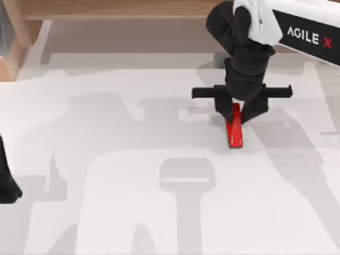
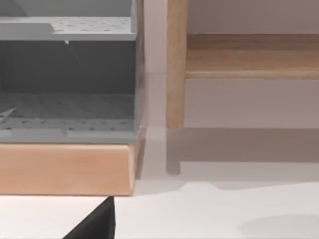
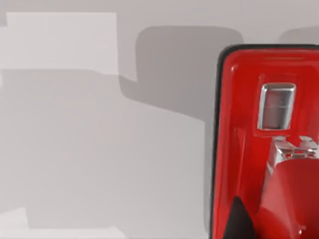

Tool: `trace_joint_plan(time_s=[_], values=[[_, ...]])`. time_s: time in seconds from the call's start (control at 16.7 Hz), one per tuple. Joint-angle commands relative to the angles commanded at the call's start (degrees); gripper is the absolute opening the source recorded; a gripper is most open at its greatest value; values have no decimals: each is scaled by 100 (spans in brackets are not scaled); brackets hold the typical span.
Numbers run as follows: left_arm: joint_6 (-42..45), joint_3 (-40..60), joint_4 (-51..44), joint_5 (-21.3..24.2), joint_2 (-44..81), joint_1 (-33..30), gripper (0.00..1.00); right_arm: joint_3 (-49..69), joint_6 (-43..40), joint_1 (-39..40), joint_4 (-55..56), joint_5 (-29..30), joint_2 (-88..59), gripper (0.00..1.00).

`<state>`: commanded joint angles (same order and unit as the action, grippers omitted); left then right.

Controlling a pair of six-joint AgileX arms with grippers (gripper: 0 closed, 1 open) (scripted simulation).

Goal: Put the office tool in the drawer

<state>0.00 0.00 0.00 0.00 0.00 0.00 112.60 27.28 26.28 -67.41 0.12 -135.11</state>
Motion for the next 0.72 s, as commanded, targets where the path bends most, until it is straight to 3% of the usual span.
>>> trace_joint_plan(time_s=[0.36,0.72], values=[[0,0,0,0,0,0,100,167,-37,-102,-95,22,129,0],[0,0,0,0,0,0,100,1685,-787,-1193,-1117,211,786,0]])
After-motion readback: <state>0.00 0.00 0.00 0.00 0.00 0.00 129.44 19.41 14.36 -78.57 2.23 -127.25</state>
